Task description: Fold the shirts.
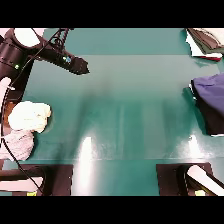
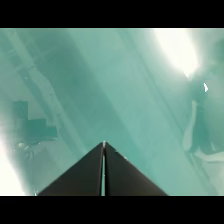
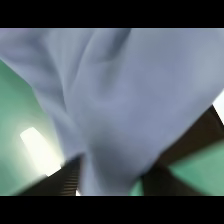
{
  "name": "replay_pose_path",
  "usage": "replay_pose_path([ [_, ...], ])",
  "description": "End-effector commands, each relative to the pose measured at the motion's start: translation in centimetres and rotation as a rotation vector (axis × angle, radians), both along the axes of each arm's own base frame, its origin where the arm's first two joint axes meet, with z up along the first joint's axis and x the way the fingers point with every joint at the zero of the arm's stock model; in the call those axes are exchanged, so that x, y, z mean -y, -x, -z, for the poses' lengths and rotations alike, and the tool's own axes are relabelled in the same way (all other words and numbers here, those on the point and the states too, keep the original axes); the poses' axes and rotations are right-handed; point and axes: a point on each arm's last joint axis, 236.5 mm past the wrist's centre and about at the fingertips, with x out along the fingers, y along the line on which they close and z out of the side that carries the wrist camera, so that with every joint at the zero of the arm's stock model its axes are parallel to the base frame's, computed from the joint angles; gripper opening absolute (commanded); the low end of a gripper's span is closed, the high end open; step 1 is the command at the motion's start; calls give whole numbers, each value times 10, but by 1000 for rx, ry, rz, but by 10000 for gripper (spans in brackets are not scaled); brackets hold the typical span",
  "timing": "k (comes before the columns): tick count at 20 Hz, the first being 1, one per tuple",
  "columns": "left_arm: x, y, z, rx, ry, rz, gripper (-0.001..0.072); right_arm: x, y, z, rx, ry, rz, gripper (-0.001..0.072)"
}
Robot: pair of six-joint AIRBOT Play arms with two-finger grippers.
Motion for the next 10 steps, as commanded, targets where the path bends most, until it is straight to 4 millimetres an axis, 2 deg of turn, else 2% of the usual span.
replay_pose_path([
  [1, 0, 0, 0, 1, -4, 3, 23, 2, 46, 31, -173, 2, 85, 522],
  [3, -1, 3, 2, -11, -8, 8, 22, -5, 50, 37, -194, -32, 80, 522],
  [5, -1, 3, 2, -9, -8, 8, 23, -22, 38, 37, -147, -100, 57, 521],
  [7, 0, -2, 0, 8, -1, -2, 22, -56, 10, 30, -29, -242, 5, 520],
  [10, -1, 3, 2, -11, -6, 7, 23, -115, -38, -1, 180, -455, -109, 505],
])
